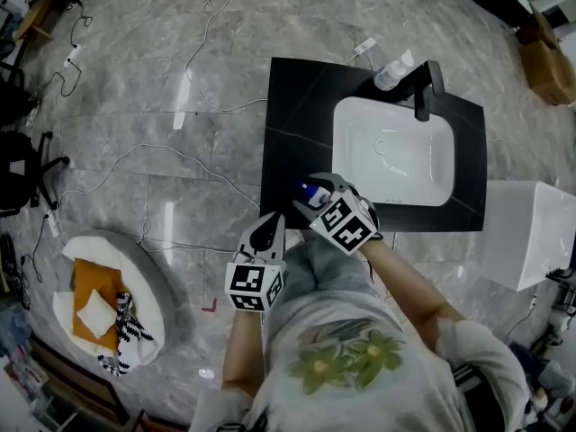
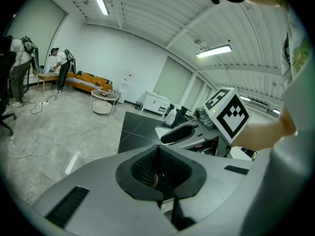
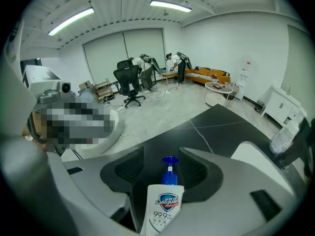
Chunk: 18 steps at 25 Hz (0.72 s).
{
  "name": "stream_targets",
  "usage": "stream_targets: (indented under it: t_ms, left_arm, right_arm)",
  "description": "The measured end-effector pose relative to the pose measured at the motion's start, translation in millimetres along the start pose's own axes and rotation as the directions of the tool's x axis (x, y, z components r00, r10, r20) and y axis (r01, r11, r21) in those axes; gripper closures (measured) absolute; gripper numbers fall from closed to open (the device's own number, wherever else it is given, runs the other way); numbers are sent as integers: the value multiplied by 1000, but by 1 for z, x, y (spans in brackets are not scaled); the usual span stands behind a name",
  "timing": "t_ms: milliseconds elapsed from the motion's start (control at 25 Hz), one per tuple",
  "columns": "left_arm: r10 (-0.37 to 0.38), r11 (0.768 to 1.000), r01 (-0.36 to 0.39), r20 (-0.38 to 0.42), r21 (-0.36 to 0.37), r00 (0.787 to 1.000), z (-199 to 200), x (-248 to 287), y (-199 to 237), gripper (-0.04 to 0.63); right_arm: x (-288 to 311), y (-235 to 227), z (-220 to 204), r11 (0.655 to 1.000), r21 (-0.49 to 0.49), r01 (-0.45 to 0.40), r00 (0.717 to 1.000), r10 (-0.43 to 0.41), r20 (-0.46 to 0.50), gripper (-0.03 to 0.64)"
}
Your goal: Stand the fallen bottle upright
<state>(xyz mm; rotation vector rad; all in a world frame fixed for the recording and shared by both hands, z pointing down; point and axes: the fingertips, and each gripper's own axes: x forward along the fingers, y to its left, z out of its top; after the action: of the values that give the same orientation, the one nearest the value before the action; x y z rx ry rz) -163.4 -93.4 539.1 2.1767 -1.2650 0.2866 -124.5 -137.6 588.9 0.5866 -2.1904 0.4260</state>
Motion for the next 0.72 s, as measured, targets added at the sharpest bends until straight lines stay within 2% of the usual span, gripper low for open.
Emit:
stream_targets:
  t_ms: [200, 720]
  left_arm:
    - [5, 1000, -6, -11, -12, 1000, -4, 0, 8, 577]
    - [-1, 1000, 0, -34, -29, 999, -9, 7, 20, 577]
  right_arm:
    - [21, -6, -10, 1000, -1, 15, 997, -15, -81, 413]
    - [58, -19, -21, 1000, -11, 11, 977, -13, -214, 413]
